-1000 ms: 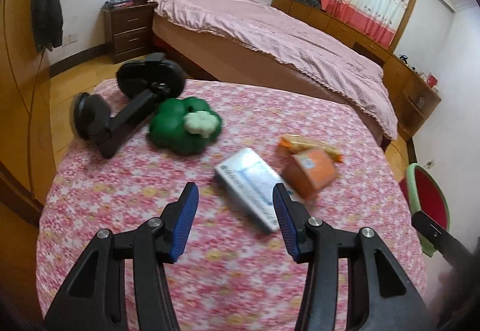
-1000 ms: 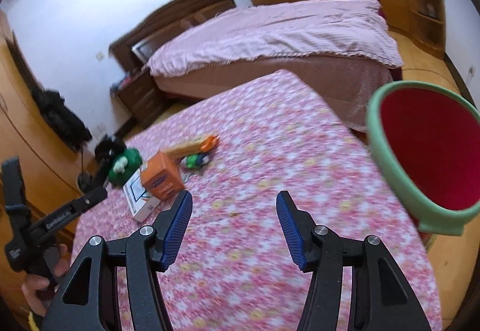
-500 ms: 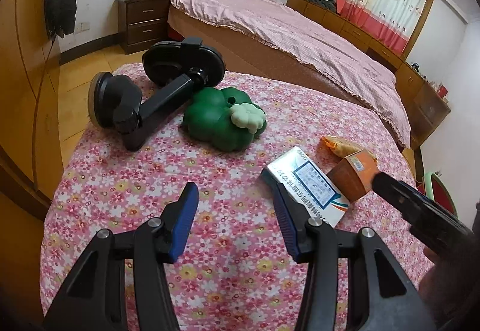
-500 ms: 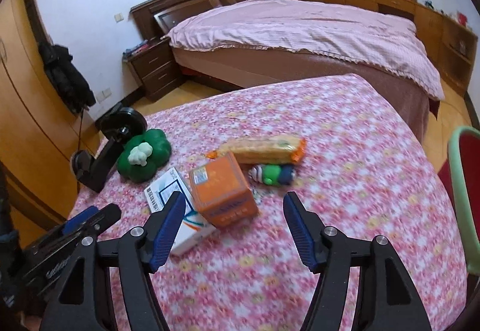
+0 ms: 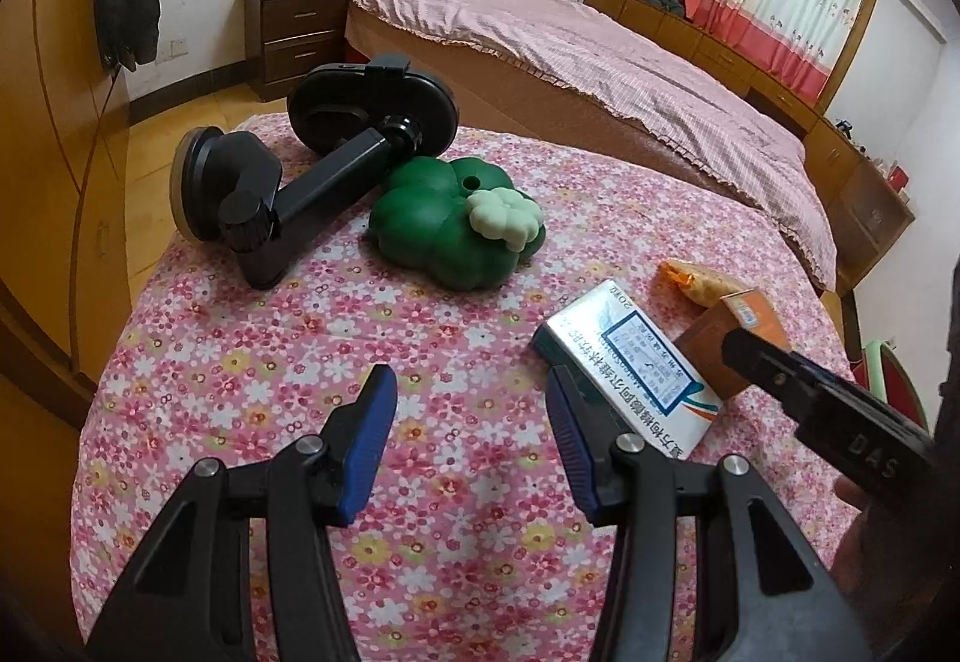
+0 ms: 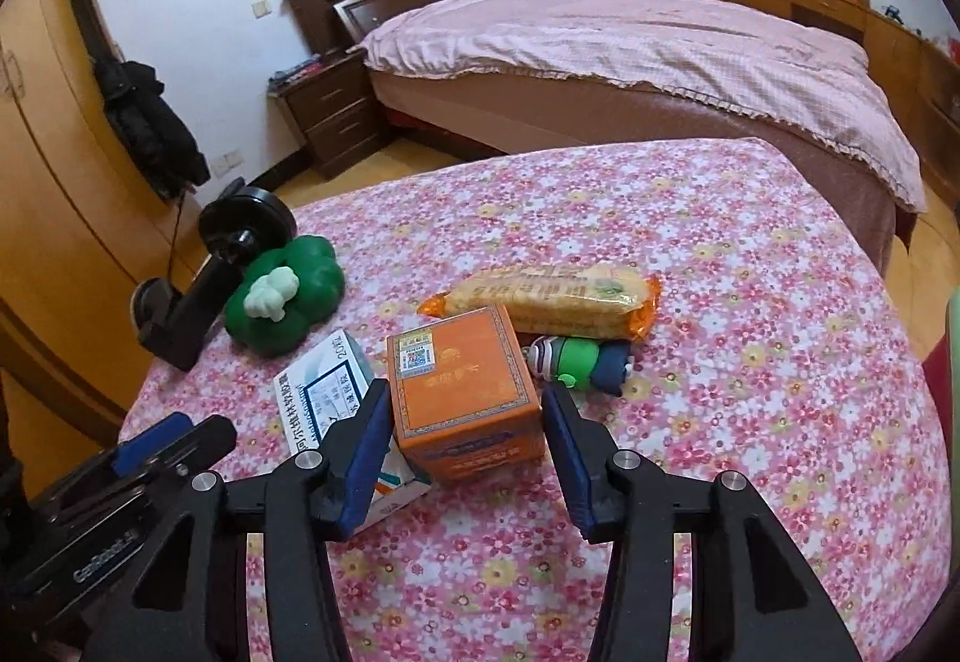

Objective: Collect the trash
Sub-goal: 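Grasp white medicine box with left tool while right tool grasps orange box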

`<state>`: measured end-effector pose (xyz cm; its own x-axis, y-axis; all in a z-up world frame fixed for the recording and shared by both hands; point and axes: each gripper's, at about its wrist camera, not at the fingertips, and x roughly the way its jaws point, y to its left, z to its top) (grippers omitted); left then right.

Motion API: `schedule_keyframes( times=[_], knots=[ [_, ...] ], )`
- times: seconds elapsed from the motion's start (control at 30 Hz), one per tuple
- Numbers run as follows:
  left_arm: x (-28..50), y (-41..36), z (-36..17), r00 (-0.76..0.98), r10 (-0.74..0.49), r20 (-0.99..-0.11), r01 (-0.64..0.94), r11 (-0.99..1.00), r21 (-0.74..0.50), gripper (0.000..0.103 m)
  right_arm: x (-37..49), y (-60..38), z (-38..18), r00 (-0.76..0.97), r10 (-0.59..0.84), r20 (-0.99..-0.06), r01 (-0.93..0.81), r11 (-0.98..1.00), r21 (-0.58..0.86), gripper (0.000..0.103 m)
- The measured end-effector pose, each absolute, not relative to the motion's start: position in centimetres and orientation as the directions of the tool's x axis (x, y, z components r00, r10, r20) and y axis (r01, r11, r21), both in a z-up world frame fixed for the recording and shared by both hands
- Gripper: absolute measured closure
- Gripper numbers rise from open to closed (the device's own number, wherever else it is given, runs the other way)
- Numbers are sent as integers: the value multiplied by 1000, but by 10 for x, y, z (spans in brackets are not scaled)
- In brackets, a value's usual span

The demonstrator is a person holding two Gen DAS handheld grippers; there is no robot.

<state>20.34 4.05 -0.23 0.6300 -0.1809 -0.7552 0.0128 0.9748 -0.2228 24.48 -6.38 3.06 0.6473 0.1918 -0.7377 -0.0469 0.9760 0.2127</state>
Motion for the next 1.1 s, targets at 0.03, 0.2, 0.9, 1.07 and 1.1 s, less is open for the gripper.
schedule_keyframes(
  times=[0.03, 0.2, 0.9, 1.07, 1.1],
  knots=[
    [205, 39, -3, 630, -173, -757, 9, 976, -216, 51, 242, -64, 32, 651, 196, -733, -50, 975, 216, 51],
    [200, 31, 0, 639, -142, -756, 12, 984, -175, 51, 216, -82, 48, 685, 195, -702, -42, 972, 230, 51],
    [235, -38, -12, 507, -261, -821, 34, 958, -284, 46, 94, -188, 93, 780, 22, -626, 190, 944, 270, 51],
    [238, -51, -18, 515, -237, -824, 11, 963, -270, 39, 81, -207, 93, 791, 22, -611, 210, 929, 305, 51],
    [238, -54, -20, 516, -223, -827, 10, 967, -255, 39, 80, -212, 92, 790, 24, -613, 214, 926, 312, 51]
  ],
)
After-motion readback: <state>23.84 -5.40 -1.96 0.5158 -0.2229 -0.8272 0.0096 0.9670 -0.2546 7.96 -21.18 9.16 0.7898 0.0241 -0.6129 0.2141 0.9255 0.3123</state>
